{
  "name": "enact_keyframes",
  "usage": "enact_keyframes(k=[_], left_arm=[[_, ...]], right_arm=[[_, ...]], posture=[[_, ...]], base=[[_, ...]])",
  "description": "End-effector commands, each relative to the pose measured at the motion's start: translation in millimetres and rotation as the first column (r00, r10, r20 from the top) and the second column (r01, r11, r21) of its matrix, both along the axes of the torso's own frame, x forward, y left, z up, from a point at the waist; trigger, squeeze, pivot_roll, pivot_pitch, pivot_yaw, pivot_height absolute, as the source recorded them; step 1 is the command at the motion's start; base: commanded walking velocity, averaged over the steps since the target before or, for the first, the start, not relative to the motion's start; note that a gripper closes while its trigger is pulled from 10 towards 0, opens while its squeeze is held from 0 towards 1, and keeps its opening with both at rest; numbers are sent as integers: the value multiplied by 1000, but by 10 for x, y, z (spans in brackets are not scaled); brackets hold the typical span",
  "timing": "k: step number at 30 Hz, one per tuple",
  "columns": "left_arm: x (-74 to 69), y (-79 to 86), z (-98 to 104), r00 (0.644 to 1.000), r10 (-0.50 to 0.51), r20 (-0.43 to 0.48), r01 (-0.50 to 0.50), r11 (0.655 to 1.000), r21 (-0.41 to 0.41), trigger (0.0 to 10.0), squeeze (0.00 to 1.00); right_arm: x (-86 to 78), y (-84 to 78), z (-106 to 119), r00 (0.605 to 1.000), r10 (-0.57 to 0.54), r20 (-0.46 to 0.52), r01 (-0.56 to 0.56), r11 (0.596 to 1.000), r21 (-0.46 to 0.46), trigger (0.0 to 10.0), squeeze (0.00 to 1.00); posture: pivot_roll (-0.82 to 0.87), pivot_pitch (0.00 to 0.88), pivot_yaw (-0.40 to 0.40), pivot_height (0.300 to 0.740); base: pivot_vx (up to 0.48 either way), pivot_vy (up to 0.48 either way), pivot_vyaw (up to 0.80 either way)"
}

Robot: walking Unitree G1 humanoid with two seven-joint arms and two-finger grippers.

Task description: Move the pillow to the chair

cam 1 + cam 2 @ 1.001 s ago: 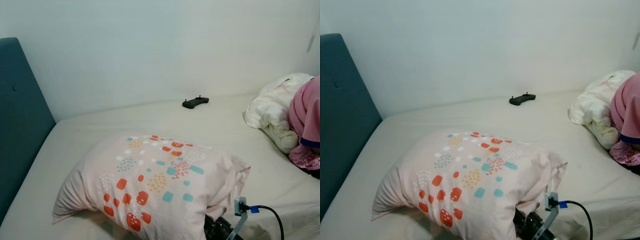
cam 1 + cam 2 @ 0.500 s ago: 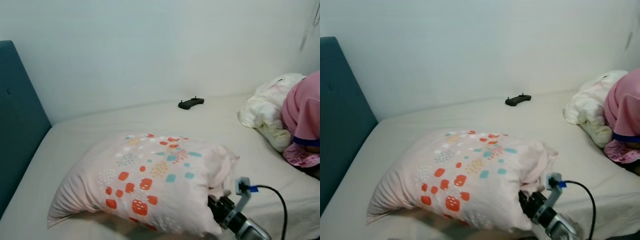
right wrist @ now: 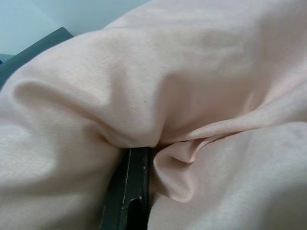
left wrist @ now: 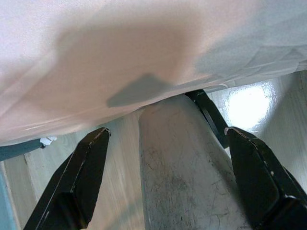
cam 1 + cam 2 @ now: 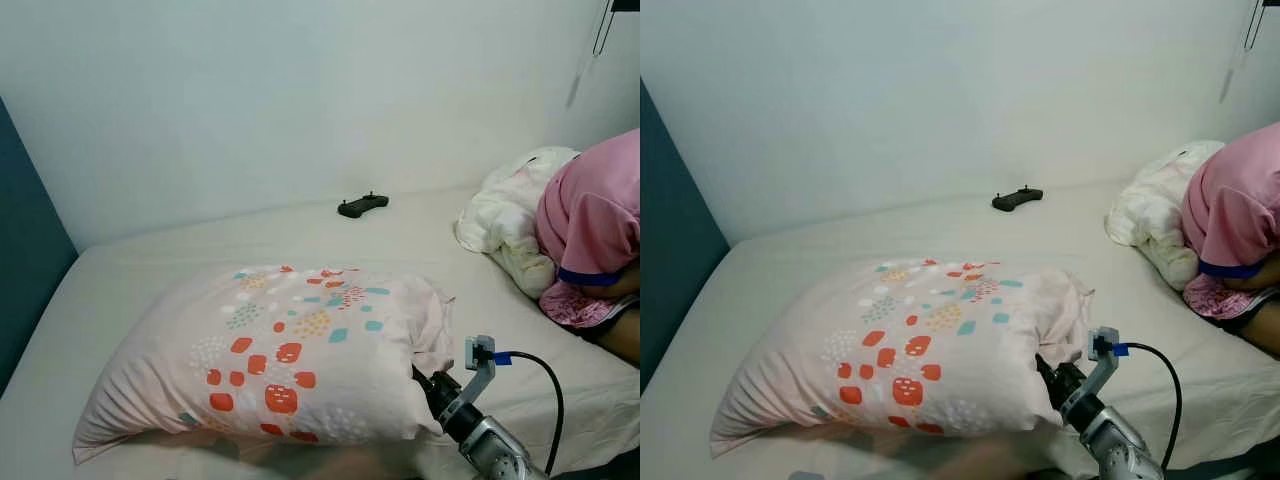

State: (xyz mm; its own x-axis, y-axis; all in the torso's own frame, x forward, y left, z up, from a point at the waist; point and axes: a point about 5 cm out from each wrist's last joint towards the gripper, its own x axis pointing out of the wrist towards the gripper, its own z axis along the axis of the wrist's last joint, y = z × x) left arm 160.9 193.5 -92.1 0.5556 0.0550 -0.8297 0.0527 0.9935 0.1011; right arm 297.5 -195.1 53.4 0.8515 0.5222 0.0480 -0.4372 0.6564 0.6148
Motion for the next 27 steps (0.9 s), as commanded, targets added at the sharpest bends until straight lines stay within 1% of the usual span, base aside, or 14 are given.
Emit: enact_keyframes(k=[1,7,9,12,14,15,17,18,19,20,23,25,26,27], left_arm=[[-161,-10,-72,998,1,-70,-2,1000,-7,10000,0],[-159,-2,-70,997,-1,-71,1,1000,2,10000,0],[-157,51,-64,997,26,-72,-23,999,38,10000,0],[-157,51,-64,997,26,-72,-23,999,38,10000,0],[-149,113,-54,995,72,-69,-68,996,66,10000,0],[-149,113,-54,995,72,-69,-68,996,66,10000,0],[-151,206,-40,988,139,-65,-132,986,103,10000,0],[-151,206,-40,988,139,-65,-132,986,103,10000,0],[-162,252,-35,984,165,-66,-156,980,125,10000,0],[-162,252,-35,984,165,-66,-156,980,125,10000,0],[-174,270,-36,983,169,-69,-158,978,136,10000,0],[-183,271,-39,984,161,-72,-150,978,143,10000,0],[-183,271,-39,984,161,-72,-150,978,143,10000,0],[-186,270,-40,983,168,-71,-156,977,144,10000,0]], right_arm=[[79,64,45,1000,-13,12,13,1000,0,0,0],[102,47,39,999,-36,1,36,999,-18,0,0],[124,40,34,998,-65,-13,65,997,-36,0,0],[124,40,34,998,-65,-13,65,997,-36,0,0],[148,45,51,997,-76,-13,75,996,-46,0,0],[148,45,51,997,-76,-13,75,996,-46,0,0],[168,99,153,999,-6,45,7,1000,-29,0,0],[168,99,153,999,-6,45,7,1000,-29,0,0],[195,139,245,996,33,87,-31,999,-17,0,0],[195,139,245,996,33,87,-31,999,-17,0,0],[236,162,353,991,41,130,-42,999,8,0,0],[281,191,498,981,55,185,-62,997,36,0,0],[281,191,498,981,55,185,-62,997,36,0,0],[303,210,570,975,64,212,-73,997,37,0,0]], posture=[[-127,31,8,300],[-135,27,10,300],[-139,27,9,300],[-139,27,9,300],[-140,25,8,300],[-140,25,8,300],[-140,25,6,304],[-140,25,6,304],[-140,25,5,314],[-140,25,5,314],[-141,24,5,323],[-140,24,3,332],[-140,24,3,332],[-138,24,-2,337]], base=[[0,0,0],[0,0,0],[0,0,0],[0,0,0],[0,0,0],[0,0,0],[0,0,0],[0,0,0],[0,0,0],[0,0,0],[0,0,0],[0,0,0],[0,0,0],[0,0,0]])
